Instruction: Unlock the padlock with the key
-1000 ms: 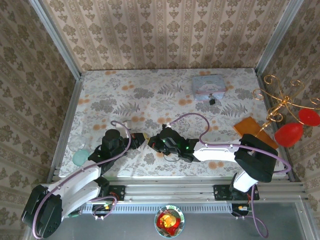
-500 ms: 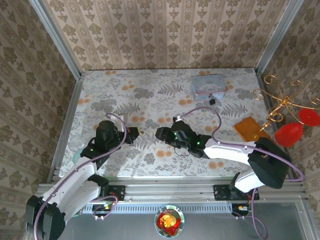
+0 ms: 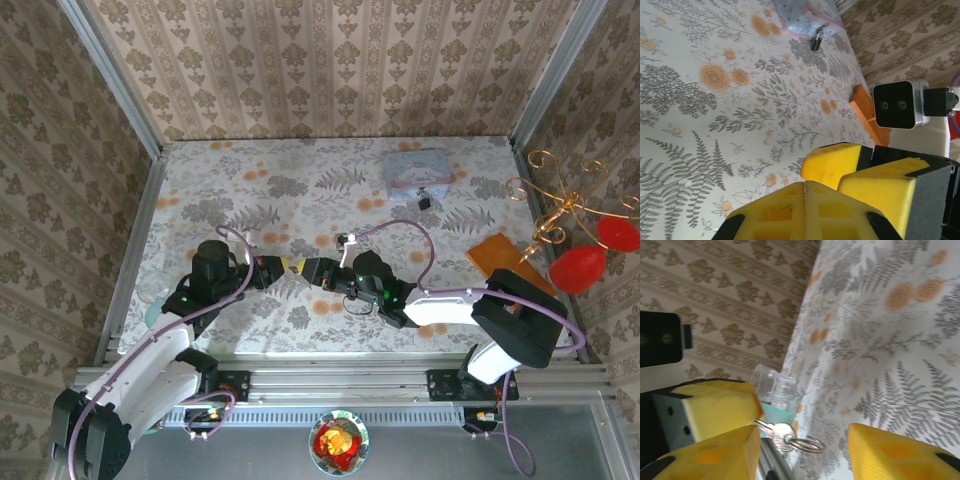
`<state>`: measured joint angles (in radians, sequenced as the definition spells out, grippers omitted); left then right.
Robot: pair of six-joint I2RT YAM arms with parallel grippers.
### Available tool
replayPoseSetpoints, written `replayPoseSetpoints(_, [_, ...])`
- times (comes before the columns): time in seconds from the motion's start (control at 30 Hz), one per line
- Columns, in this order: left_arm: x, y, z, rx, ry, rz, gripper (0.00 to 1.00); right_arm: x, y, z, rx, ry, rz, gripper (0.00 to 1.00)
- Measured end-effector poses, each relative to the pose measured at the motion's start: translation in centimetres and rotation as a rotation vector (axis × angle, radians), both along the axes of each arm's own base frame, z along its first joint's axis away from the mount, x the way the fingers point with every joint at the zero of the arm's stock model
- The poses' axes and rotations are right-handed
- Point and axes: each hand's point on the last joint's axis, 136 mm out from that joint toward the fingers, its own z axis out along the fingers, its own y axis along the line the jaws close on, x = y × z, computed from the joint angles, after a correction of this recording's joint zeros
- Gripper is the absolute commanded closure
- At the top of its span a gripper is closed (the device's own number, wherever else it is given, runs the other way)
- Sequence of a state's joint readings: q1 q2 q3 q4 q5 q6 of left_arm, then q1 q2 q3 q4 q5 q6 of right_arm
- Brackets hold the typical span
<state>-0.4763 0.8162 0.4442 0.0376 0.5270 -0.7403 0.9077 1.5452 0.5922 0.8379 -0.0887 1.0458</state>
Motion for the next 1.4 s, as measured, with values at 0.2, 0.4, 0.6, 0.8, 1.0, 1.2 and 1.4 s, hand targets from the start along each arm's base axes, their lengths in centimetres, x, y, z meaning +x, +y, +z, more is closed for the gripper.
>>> replayPoseSetpoints(0.2, [-0.3, -0.7, 1.3, -0.061, -0.006, -0.037, 1.0, -0.6, 0.6, 1.1, 0.035, -0.033, 0.054, 0.62])
replayPoseSetpoints(0.4, [0.0, -0.4, 2.5, -0.121, -0.009, -0.046, 1.0, -1.1, 1.3, 1.7, 0.05, -0.045, 0.103, 0.71])
replayPoseSetpoints(0.6, [0.1, -0.2, 3.1, -0.144, -0.02, -0.058, 1.0, -1.5, 1.6, 2.1, 0.06, -0.048, 0.131, 0.73])
replayPoseSetpoints(0.8, [0.0, -0.1, 3.2, -0.152, -0.017, -0.067, 1.0, -1.5, 1.6, 2.1, 0.057, -0.051, 0.131, 0.69])
replayPoseSetpoints(1.0, [-0.3, -0.2, 3.2, -0.156, -0.011, -0.085, 1.0, -0.7, 0.8, 2.7, 0.065, -0.064, 0.107, 0.62])
replayPoseSetpoints(1.2, [-0.5, -0.3, 3.1, -0.157, -0.008, -0.101, 1.0, -0.8, 0.7, 3.4, 0.061, -0.096, 0.131, 0.62])
replayPoseSetpoints(1.4, [-0.7, -0.4, 3.1, -0.159, -0.005, -0.114, 1.0, -1.3, 1.3, 3.8, 0.056, -0.109, 0.177, 0.73])
